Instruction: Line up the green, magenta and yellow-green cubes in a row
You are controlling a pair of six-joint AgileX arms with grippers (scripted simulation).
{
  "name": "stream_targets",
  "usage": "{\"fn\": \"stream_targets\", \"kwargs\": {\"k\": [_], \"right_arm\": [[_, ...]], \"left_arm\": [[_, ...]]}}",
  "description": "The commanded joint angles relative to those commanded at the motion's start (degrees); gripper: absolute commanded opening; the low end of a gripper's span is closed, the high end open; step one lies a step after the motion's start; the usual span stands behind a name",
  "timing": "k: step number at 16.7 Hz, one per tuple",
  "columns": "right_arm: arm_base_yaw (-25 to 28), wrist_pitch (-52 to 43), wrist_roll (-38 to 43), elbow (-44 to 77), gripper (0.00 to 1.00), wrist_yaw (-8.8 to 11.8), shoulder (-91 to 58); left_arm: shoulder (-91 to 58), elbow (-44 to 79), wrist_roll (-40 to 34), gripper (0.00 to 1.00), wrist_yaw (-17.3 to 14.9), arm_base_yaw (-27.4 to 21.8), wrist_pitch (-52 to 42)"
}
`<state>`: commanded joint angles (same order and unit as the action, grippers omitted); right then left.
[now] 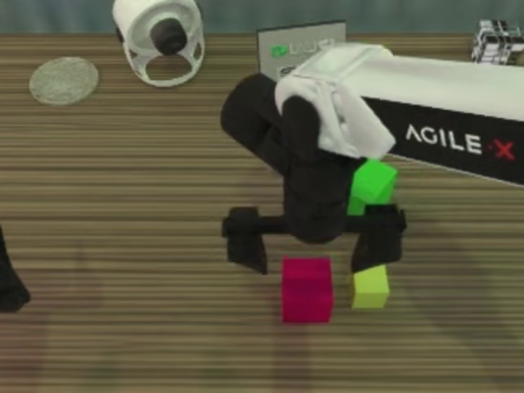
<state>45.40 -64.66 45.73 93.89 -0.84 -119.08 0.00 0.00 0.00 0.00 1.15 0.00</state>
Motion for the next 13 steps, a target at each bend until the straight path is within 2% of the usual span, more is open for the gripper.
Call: {"fn": "stream_targets", "kwargs": {"k": [8, 10, 13], "right_arm": [[-0.4, -2.7, -0.9, 2.4, 1.0, 0.0, 0.7], [-1.1, -3.3, -4.0, 4.2, 1.0, -0.1, -0.4], [-3.2, -5.1, -12.7, 8.6, 1.0, 0.0, -3.3]], "left_arm": [[0.0, 0.0, 0.0, 1.0, 0.0, 0.0, 0.0], [0.0, 0.0, 0.0, 1.0, 0.0, 0.0, 0.0], [0.0, 0.0, 0.0, 1.0, 0.0, 0.0, 0.0]]}}
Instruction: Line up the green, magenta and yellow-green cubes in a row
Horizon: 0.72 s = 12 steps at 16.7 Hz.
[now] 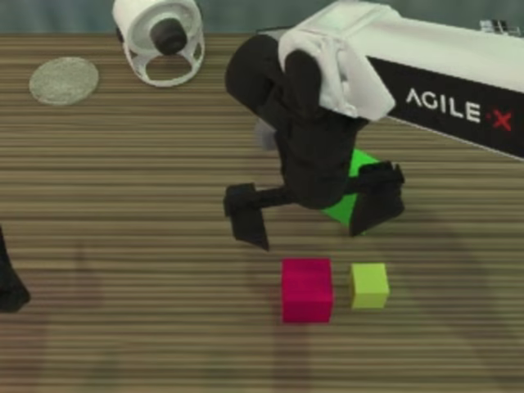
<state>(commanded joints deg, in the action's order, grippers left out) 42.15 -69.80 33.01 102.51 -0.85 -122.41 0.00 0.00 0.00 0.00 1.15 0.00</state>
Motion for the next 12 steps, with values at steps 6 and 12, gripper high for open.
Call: {"fn": "stream_targets", "kwargs": {"k": [6, 12], "right_arm": [[-6.8, -5.1, -28.6, 10.8, 1.0, 0.5, -7.8], [-13.4, -8.5, -53.7, 20.0, 1.0, 0.6, -13.1]], "left_arm": [[0.0, 0.0, 0.0, 1.0, 0.0, 0.0, 0.0], [0.0, 0.0, 0.0, 1.0, 0.0, 0.0, 0.0]]}}
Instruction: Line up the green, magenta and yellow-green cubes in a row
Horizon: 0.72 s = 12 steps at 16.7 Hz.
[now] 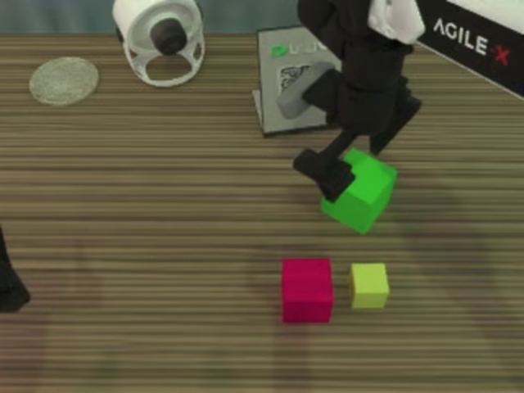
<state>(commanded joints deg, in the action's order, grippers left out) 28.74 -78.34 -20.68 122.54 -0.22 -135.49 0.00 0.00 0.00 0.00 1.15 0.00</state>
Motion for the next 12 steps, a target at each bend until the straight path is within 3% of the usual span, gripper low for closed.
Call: {"fn": "stream_targets", "kwargs": {"k": [3, 12], "right_arm": [[-1.7, -0.4, -4.8, 2.3, 1.0, -0.1, -0.7], [-1.7, 3.9, -5.0, -1.6, 1.0, -0.1, -1.2]], "left_arm": [[0.0, 0.0, 0.0, 1.0, 0.0, 0.0, 0.0], [0.0, 0.0, 0.0, 1.0, 0.0, 0.0, 0.0]]}}
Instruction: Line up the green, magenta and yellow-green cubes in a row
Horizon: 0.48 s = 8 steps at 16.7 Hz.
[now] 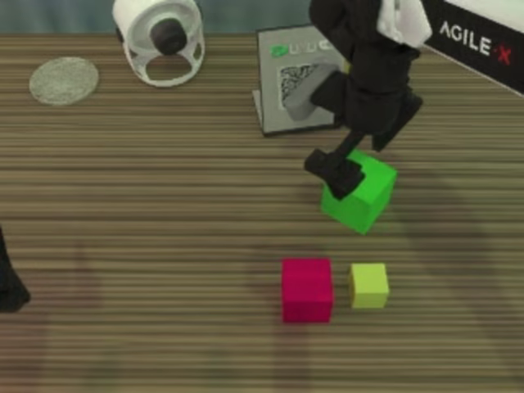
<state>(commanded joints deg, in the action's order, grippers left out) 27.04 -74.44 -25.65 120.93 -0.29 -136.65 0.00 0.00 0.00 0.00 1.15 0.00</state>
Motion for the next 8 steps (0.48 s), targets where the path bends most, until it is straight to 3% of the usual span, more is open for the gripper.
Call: {"fn": "stream_targets", "kwargs": {"k": [5, 8], "right_arm": [[0.0, 12.1, -0.1, -9.5, 1.0, 0.0, -2.1], [0.0, 13.9, -0.1, -11.2, 1.0, 0.0, -2.6]], "left_arm": [[0.0, 0.0, 0.0, 1.0, 0.0, 0.0, 0.0], [0.0, 0.0, 0.0, 1.0, 0.0, 0.0, 0.0]]}}
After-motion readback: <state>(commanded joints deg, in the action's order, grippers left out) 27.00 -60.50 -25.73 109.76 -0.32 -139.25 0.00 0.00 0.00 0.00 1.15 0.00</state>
